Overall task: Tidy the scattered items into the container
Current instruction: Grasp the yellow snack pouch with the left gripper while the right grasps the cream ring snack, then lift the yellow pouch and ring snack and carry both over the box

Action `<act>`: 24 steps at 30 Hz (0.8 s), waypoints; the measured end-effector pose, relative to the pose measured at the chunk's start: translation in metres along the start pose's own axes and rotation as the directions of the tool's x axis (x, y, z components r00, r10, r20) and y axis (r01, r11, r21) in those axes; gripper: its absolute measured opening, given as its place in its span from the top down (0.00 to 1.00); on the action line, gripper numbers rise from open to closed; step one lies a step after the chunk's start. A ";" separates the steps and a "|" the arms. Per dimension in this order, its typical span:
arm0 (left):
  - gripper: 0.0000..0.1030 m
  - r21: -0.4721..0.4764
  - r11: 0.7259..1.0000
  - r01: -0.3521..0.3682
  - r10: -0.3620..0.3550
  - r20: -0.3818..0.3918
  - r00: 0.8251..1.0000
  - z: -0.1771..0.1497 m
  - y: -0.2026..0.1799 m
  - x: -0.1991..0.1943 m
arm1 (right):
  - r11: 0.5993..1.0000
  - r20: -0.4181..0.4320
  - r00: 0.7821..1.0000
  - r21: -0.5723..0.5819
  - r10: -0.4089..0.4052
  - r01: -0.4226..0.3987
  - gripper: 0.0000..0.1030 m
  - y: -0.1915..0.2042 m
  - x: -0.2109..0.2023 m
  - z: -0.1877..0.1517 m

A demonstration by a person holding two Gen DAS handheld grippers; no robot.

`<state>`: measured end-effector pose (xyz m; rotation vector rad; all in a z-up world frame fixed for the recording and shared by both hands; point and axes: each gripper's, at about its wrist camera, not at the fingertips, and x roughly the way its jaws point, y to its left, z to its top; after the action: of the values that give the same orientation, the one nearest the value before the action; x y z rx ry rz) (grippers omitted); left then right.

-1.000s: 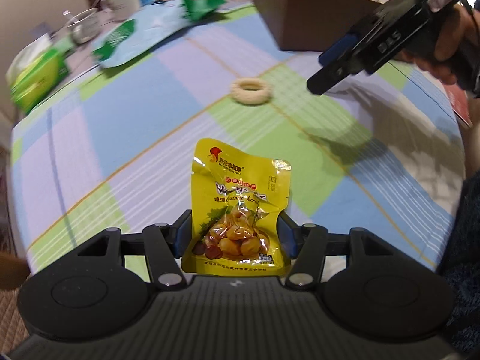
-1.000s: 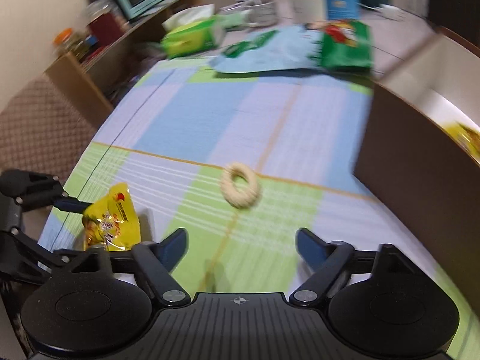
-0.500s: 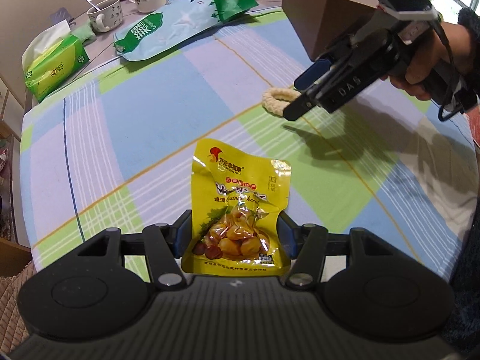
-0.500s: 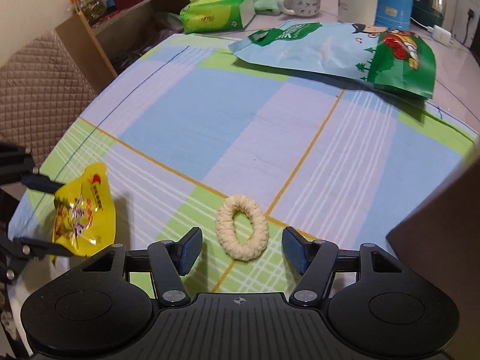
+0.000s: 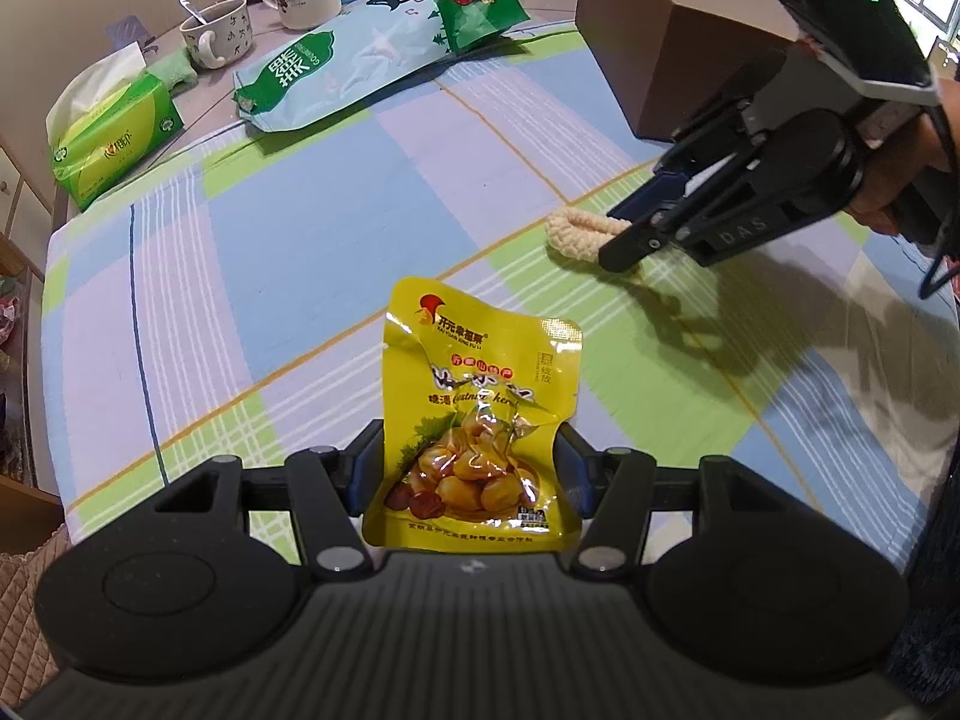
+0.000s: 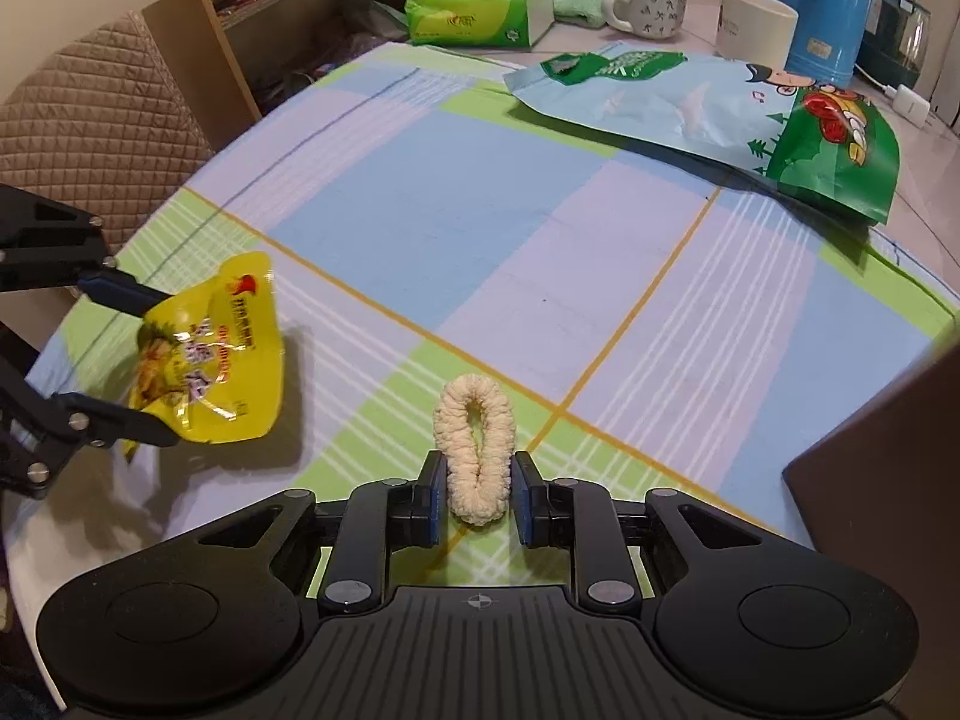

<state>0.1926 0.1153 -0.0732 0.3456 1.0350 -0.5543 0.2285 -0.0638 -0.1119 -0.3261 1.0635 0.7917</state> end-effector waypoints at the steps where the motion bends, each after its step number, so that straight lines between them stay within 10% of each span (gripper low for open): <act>1: 0.48 0.002 1.000 -0.002 0.002 0.002 1.000 0.000 -0.001 -0.001 | 1.000 0.005 1.000 0.002 0.001 -0.001 0.79 0.001 -0.004 -0.002; 24: 0.48 0.190 0.981 0.023 -0.049 0.137 0.989 0.062 -0.094 -0.036 | 0.961 0.213 0.973 0.273 -0.093 0.032 0.79 -0.013 -0.173 -0.103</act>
<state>0.1681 0.0165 -0.0134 0.4485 0.8554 -0.7020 0.1275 -0.2066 -0.0115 -0.0376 0.9284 0.6014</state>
